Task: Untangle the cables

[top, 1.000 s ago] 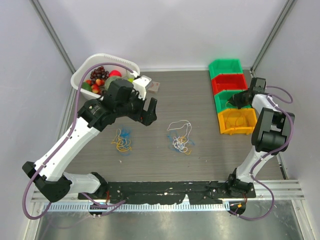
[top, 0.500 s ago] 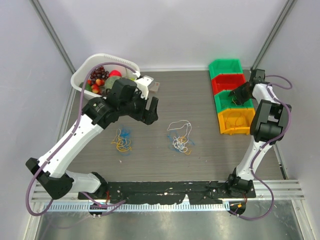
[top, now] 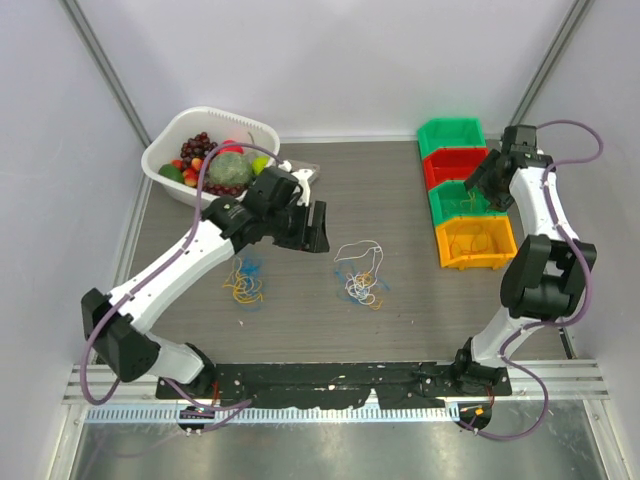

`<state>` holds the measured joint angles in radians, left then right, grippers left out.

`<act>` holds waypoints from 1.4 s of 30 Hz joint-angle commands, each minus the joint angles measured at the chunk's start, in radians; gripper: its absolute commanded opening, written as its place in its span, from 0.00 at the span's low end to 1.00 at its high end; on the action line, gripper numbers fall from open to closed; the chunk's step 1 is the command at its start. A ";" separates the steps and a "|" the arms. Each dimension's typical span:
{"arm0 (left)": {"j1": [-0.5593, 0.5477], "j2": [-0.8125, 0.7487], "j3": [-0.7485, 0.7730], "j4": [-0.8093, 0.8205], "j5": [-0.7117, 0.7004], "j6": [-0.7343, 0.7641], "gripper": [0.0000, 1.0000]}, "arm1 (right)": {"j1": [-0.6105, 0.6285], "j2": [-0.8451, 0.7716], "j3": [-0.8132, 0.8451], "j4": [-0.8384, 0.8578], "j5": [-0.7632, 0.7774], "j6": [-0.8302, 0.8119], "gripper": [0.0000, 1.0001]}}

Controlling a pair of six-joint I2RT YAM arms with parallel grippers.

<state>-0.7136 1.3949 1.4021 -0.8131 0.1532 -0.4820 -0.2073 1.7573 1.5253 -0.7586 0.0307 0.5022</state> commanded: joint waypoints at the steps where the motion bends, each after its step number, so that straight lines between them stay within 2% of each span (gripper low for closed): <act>1: -0.004 0.085 -0.008 0.140 0.055 -0.047 0.68 | 0.051 -0.110 -0.013 -0.056 0.199 -0.076 0.71; 5: -0.004 0.180 0.009 0.173 0.104 -0.070 0.59 | 0.100 -0.130 -0.024 -0.058 0.239 -0.093 0.72; 7: -0.004 0.203 -0.006 0.228 0.124 -0.090 0.59 | 0.111 -0.134 -0.022 -0.057 0.233 -0.093 0.72; 10: -0.004 0.255 -0.022 0.295 0.167 -0.096 0.64 | 0.160 -0.162 -0.019 -0.047 0.178 -0.099 0.70; 12: -0.004 0.314 0.012 0.266 0.192 -0.077 0.66 | 0.207 -0.179 -0.033 -0.016 0.051 -0.113 0.67; 14: -0.006 0.357 0.038 0.264 0.207 -0.028 0.67 | 0.302 -0.194 -0.083 0.036 -0.226 -0.126 0.67; 16: -0.013 0.368 0.037 0.302 0.197 0.066 0.66 | 0.357 -0.215 -0.169 0.089 -0.387 -0.120 0.65; 20: -0.024 0.383 0.034 0.376 0.134 0.274 0.63 | 0.379 -0.258 -0.362 0.209 -0.559 -0.068 0.60; 23: -0.024 0.403 0.008 0.466 0.173 0.416 0.65 | 0.388 -0.272 -0.405 0.177 -0.600 -0.070 0.57; 27: -0.024 0.472 0.012 0.483 0.285 0.532 0.69 | 0.390 -0.314 -0.413 0.131 -0.552 -0.091 0.57; 30: -0.024 0.501 -0.011 0.544 0.374 0.540 0.72 | 0.390 -0.311 -0.409 0.107 -0.542 -0.090 0.57; 33: -0.029 0.555 -0.005 0.607 0.348 0.504 0.71 | 0.390 -0.315 -0.404 0.088 -0.528 -0.087 0.57; 35: -0.029 0.593 0.017 0.627 0.323 0.490 0.64 | 0.390 -0.321 -0.416 0.084 -0.528 -0.080 0.57; 39: -0.029 0.613 0.092 0.514 0.272 0.419 0.17 | 0.391 -0.332 -0.477 0.113 -0.528 -0.065 0.57; 42: -0.030 0.503 0.025 0.488 0.276 0.376 0.01 | 0.390 -0.346 -0.554 0.201 -0.546 -0.038 0.59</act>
<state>-0.7395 2.0247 1.4303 -0.3099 0.4332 -0.0528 0.1837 1.4548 1.0378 -0.6369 -0.4866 0.4290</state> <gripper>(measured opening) 0.072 0.578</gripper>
